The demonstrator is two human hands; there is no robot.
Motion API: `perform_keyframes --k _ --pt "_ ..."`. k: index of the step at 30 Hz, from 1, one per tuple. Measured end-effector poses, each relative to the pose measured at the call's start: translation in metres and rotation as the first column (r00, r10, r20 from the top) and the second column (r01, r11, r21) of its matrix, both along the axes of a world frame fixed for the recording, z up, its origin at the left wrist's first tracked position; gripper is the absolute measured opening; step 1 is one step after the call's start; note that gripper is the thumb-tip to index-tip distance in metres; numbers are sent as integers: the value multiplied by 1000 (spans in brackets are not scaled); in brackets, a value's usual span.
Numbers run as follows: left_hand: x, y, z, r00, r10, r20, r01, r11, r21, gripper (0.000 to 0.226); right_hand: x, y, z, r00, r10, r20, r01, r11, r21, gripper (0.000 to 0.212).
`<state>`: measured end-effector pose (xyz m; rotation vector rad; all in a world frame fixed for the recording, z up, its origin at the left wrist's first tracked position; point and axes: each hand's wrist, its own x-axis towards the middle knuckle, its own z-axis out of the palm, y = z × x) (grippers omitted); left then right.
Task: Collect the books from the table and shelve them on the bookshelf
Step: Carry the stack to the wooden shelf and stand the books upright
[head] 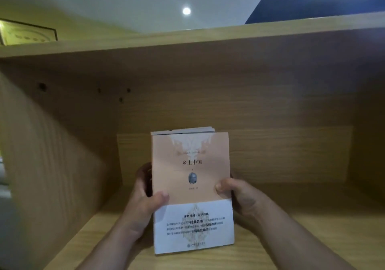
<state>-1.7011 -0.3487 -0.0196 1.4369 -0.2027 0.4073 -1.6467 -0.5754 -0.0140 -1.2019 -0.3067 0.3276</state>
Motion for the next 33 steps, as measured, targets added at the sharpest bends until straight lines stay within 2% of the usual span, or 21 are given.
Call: perform_keyframes --k 4,7,9,11,13,14,16,18,21,23,25,27,29,31,33 --pt "-2 -1 -1 998 -36 55 35 999 27 110 4 -8 -6 998 12 -60 -16 998 -63 79" --pt "-8 -1 -3 997 -13 71 9 999 47 129 7 -8 -5 1000 30 5 -30 998 -55 62" --pt "-11 0 -7 994 71 79 -78 993 93 125 10 -6 -5 997 43 70 -39 998 -51 47" --pt "-11 2 -10 982 169 87 -180 974 141 104 12 -1 -5 990 39 133 -26 995 -96 43" --pt "-14 2 -8 961 257 102 -273 940 204 97 13 7 -8 983 -34 181 64 985 -162 37" --pt "-15 2 -7 948 303 102 -319 918 236 99 13 13 -9 963 -117 244 178 953 -245 33" --pt "-20 -5 1 915 399 63 -399 866 301 103 18 24 -13 842 -316 438 501 760 -414 36" --pt "-22 -13 5 877 481 14 -449 808 381 107 15 35 -12 731 -354 583 657 595 -463 37" --pt "-24 -15 4 833 552 25 -512 755 410 115 2 45 -13 749 -125 650 606 527 -596 30" --pt "-24 -13 4 812 582 46 -546 730 413 116 -3 44 -15 795 3 607 505 553 -663 22" --pt "-23 -12 3 796 600 77 -569 699 434 115 -6 44 -18 826 115 551 397 576 -715 52" --pt "-23 -10 3 773 622 128 -603 655 455 115 -14 49 -14 851 199 486 295 585 -756 71" --pt "-24 -8 2 739 657 148 -638 612 467 116 -17 56 -7 821 311 479 275 520 -809 82" --pt "-25 -6 2 721 684 109 -647 610 457 117 -13 64 7 799 385 462 272 454 -848 98" --pt "-26 -4 4 707 702 86 -655 604 453 122 -3 73 12 786 498 365 165 401 -901 105"
